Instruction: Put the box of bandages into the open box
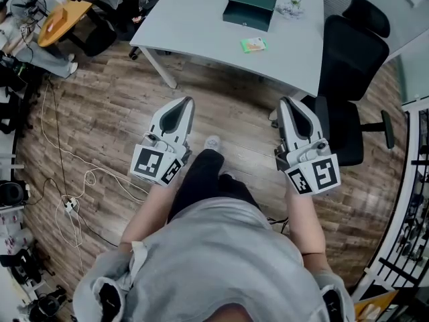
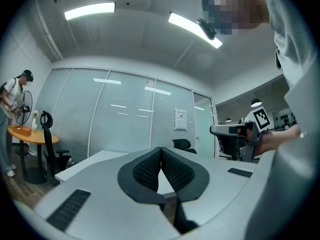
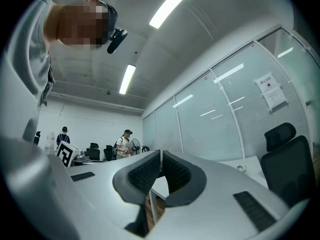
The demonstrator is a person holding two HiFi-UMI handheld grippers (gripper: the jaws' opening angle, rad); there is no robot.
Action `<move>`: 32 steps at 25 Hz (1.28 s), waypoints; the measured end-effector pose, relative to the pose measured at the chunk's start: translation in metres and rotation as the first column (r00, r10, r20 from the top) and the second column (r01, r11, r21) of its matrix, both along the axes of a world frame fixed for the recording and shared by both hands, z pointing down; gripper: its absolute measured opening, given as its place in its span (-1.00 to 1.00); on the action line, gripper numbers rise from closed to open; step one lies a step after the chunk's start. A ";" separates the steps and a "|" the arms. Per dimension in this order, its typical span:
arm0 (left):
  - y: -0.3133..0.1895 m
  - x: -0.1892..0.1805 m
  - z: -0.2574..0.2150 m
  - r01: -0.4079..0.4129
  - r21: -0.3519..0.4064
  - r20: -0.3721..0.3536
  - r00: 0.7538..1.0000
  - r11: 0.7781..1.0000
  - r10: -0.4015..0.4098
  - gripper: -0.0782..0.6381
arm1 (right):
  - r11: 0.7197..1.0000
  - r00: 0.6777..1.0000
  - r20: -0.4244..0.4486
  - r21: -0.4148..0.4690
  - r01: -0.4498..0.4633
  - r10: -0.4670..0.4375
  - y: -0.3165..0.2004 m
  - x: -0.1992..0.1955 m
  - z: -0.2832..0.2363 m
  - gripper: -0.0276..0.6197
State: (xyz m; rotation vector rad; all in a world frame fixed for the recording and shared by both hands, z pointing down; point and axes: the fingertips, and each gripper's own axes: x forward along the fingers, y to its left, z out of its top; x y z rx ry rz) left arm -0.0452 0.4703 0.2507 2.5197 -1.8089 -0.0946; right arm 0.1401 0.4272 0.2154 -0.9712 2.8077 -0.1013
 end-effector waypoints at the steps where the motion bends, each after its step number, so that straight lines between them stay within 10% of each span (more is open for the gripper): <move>1: -0.006 -0.003 0.001 -0.001 0.001 -0.002 1.000 1.000 0.001 -0.73 | 1.000 1.000 0.000 0.001 -0.004 0.004 -0.005 -0.002 0.001 -0.76; 32: -0.330 -0.101 0.014 -0.207 -0.006 -0.033 0.978 0.978 0.207 -0.73 | 0.965 0.965 -0.029 0.001 -0.262 0.261 -0.292 -0.077 0.003 -0.76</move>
